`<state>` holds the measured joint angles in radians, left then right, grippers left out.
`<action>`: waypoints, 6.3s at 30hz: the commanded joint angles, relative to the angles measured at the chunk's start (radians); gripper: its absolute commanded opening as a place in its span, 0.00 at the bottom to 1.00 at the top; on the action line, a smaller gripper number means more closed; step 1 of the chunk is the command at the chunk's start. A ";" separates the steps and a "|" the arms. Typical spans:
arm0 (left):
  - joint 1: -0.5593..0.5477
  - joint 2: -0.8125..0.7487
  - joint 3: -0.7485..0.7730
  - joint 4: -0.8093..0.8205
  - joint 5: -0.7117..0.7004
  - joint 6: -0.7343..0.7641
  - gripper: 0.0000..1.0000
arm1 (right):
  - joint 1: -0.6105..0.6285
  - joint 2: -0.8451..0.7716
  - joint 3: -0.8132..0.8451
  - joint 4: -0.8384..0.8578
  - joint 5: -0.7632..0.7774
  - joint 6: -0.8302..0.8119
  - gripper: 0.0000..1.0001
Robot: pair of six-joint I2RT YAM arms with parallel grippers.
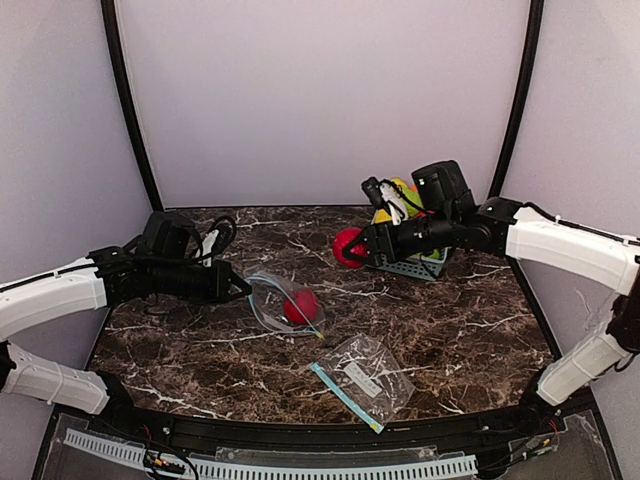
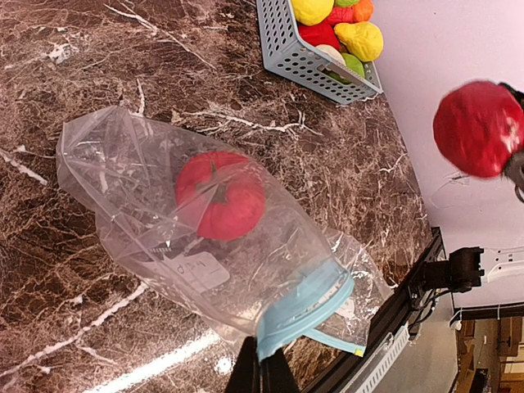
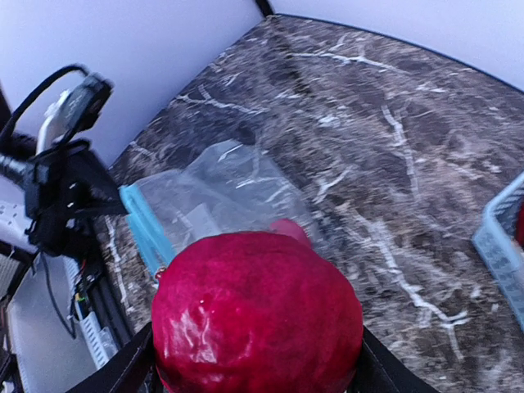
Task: Place the food in the zip-top bag and seal the zipper
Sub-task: Place the fake fruit in the zipper food storage bag, then pick up the fake fruit from the bin.
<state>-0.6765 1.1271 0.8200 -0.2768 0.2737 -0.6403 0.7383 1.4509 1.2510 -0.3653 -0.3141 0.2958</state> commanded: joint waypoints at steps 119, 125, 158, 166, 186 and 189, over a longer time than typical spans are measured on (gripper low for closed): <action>0.005 -0.014 -0.019 0.006 0.039 0.006 0.01 | -0.179 0.147 0.200 -0.252 0.508 -0.045 0.94; 0.006 -0.003 -0.013 -0.005 0.033 0.010 0.01 | -0.320 0.256 0.305 -0.244 0.463 -0.104 0.91; 0.009 0.091 0.035 0.014 0.057 -0.007 0.01 | -0.442 0.760 0.783 -0.235 0.366 -0.242 0.78; 0.009 0.075 0.032 0.011 0.049 -0.013 0.01 | -0.444 0.771 0.788 -0.233 0.370 -0.256 0.66; 0.010 0.040 0.012 0.022 0.043 -0.021 0.01 | -0.440 0.418 0.634 -0.231 0.189 -0.209 0.57; 0.009 0.039 0.012 0.026 0.042 -0.017 0.01 | -0.416 0.296 0.519 -0.201 0.099 -0.189 0.56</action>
<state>-0.6758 1.1915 0.8364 -0.2592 0.3206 -0.6594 0.3008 1.9007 1.8729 -0.6102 -0.0864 0.0723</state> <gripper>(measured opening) 0.009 0.649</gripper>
